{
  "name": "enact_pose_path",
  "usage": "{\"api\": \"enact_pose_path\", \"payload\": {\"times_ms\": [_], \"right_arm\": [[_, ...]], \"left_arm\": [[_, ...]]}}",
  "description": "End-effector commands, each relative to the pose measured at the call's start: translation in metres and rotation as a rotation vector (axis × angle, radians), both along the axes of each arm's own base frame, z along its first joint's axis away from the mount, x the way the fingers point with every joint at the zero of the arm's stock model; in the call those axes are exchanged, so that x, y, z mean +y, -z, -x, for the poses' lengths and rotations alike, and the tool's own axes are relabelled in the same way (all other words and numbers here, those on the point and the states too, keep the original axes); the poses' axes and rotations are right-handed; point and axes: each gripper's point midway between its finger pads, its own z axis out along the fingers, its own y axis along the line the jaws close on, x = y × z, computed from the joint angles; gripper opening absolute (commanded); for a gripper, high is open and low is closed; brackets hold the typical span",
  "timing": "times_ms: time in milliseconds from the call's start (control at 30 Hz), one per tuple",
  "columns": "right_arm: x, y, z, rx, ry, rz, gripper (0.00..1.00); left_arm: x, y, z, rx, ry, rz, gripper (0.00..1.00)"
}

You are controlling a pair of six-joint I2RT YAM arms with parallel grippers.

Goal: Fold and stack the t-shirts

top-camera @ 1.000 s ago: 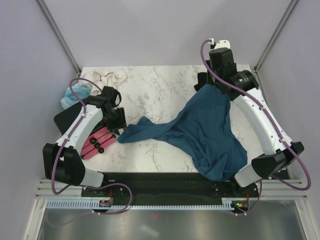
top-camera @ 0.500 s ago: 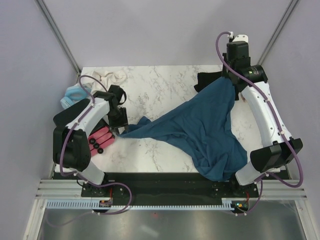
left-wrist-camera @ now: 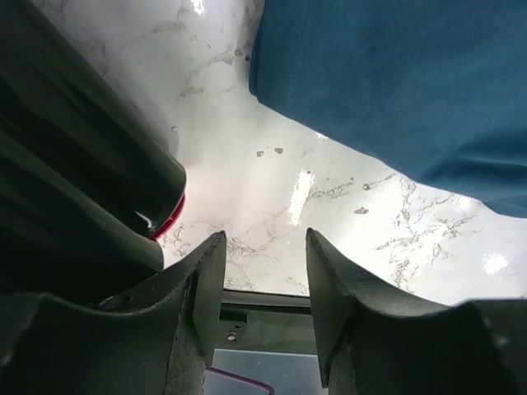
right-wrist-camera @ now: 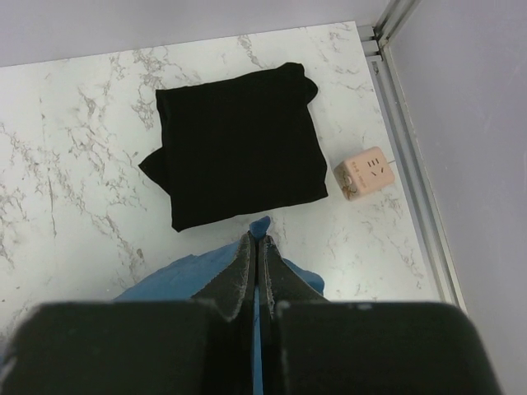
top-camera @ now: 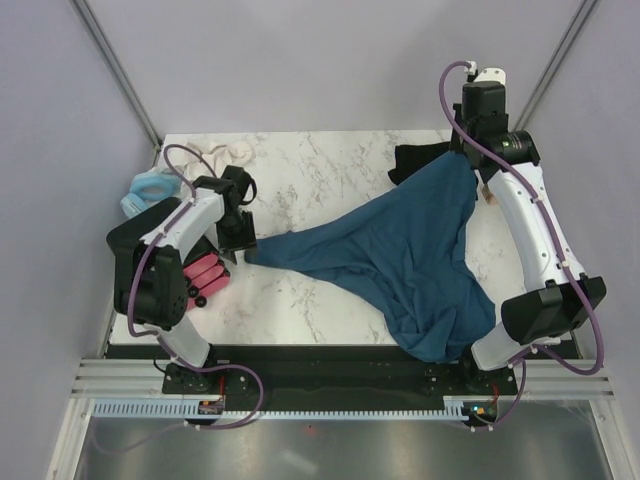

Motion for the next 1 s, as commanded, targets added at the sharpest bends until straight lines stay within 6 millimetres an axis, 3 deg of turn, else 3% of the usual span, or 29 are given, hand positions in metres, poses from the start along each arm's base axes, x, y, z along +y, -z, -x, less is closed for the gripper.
{"api": "enact_pose_path", "payload": {"times_ms": [0,233,400,633,967], "right_arm": [[-0.001,-0.015,-0.001,-0.055,-0.007,-0.005,0.0],[0.0,-0.007,-0.003,-0.043,-0.012,-0.011,0.0],[0.0,-0.004,-0.003,-0.036,-0.015,-0.011,0.0],[-0.007,-0.004,-0.001,-0.039,0.0,-0.007,0.0],[-0.009,-0.006,-0.004,-0.047,-0.002,-0.021,0.0]], "left_arm": [[0.012,-0.015,-0.022,-0.066,0.02,-0.076,0.52],[0.004,-0.017,-0.078,-0.126,-0.012,-0.084,0.52],[0.003,0.002,-0.102,-0.088,0.006,-0.125,0.51],[0.008,0.028,-0.095,-0.014,0.007,-0.158,0.51],[0.012,0.046,-0.11,0.001,0.027,-0.187,0.51]]}}
